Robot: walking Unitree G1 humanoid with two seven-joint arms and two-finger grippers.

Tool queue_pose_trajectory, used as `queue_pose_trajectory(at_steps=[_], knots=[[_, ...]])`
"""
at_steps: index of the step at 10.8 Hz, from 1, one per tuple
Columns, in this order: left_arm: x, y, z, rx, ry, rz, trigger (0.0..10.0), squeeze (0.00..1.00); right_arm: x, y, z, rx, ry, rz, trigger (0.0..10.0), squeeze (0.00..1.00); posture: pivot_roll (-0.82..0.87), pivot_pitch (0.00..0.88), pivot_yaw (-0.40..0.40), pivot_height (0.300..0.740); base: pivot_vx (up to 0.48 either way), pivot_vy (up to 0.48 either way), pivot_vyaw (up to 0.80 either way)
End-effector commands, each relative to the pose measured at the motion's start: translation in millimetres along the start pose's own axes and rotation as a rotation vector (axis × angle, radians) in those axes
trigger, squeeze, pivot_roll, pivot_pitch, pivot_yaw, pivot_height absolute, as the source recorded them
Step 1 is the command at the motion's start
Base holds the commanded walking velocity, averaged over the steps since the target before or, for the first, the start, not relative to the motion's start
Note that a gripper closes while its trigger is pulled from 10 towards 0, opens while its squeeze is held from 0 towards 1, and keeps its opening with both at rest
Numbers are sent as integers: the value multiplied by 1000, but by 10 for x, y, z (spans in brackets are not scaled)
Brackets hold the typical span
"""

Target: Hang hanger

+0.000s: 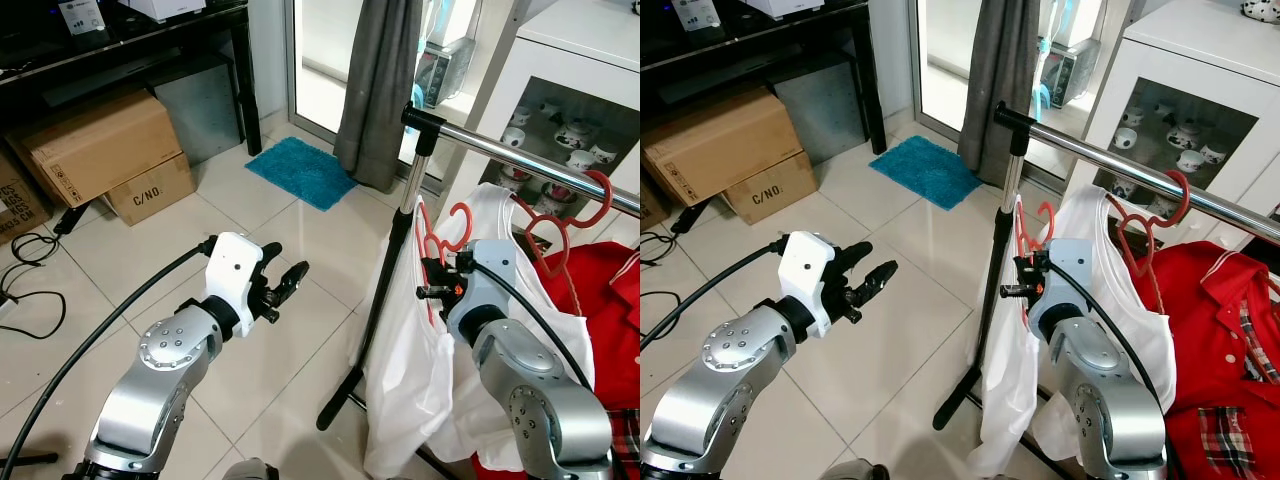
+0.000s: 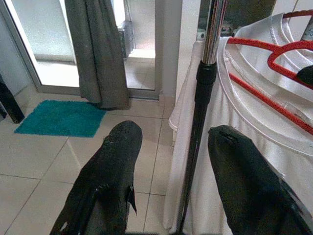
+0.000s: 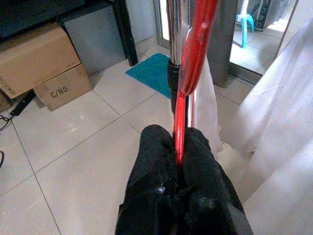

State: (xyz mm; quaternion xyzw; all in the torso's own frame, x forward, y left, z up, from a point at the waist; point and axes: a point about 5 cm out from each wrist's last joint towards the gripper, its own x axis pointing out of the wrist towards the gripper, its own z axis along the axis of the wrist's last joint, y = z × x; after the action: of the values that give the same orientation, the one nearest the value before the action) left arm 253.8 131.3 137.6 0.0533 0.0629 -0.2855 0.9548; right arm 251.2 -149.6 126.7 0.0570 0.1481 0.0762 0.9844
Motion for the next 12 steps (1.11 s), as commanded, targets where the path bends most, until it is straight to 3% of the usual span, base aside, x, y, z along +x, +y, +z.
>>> queue_pose_trajectory(at_steps=[1, 5, 12], knots=[[-2, 24, 6, 6, 8, 10, 10000, 0, -7, 24, 25, 0, -27, 4, 0, 0, 86, 52, -10, 740, 0, 0, 0], [-3, 4, 20, 3, 4, 3, 10000, 0, -23, 10, 37, 6, -40, 9, 0, 0, 86, 67, -19, 740, 0, 0, 0], [-19, -20, 21, 3, 8, -10, 10000, 0, -32, 14, 31, 5, -33, 16, 0, 0, 80, 75, -22, 740, -245, 0, 0]])
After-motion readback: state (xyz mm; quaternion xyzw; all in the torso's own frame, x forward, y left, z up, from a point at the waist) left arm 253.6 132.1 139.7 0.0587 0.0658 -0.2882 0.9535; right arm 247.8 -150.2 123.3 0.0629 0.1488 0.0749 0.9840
